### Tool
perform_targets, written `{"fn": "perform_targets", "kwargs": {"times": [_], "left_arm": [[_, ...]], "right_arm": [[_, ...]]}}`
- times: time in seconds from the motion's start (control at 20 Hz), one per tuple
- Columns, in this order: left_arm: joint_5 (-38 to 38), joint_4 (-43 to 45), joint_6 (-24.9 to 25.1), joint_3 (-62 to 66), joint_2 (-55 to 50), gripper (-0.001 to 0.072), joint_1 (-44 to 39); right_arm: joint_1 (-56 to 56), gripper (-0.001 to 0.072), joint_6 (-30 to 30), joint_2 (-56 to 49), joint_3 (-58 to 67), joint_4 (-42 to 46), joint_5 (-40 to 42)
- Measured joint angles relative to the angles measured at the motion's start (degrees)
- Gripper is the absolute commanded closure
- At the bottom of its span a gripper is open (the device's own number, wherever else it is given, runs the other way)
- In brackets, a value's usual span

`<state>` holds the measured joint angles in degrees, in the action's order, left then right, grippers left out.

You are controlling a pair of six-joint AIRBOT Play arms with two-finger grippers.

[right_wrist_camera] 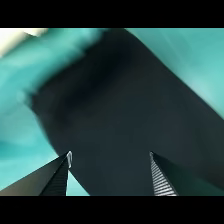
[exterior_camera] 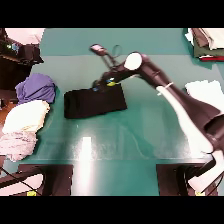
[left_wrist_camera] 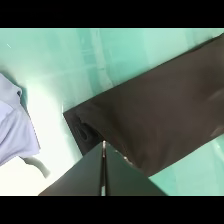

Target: Fold the shirts.

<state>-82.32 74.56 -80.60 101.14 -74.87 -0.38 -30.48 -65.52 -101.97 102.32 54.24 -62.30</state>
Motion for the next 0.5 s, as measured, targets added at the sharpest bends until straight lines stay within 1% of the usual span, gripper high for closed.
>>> {"fn": "perform_targets", "kwargs": {"times": [0.05,0.1,0.15,0.35,0.5], "left_arm": [[-0.09,-0.02,0.0,0.0,0.0,0.0681,0.0],[-0.2,-0.04,0.0,0.0,0.0,0.0681,0.0],[-0.22,-0.15,0.0,0.0,0.0,0.0681,0.0],[0.31,-0.31,0.0,-0.09,0.0,0.0681,0.0],[0.81,-0.42,0.0,-0.74,0.0,0.0681,0.0]], "right_arm": [[2.84,0.0105,-0.7,1.22,-2.84,0.63,-0.74],[5.75,0.0052,-1.42,2.16,-5.44,0.81,-1.11],[8.79,0.0031,-1.88,2.75,-8.04,0.57,-1.53],[17.27,0.0031,-2.78,1.46,-14.73,-5.84,-2.64],[19.21,0.0032,-2.91,-2.36,-15.23,-10.43,-4.28]]}}
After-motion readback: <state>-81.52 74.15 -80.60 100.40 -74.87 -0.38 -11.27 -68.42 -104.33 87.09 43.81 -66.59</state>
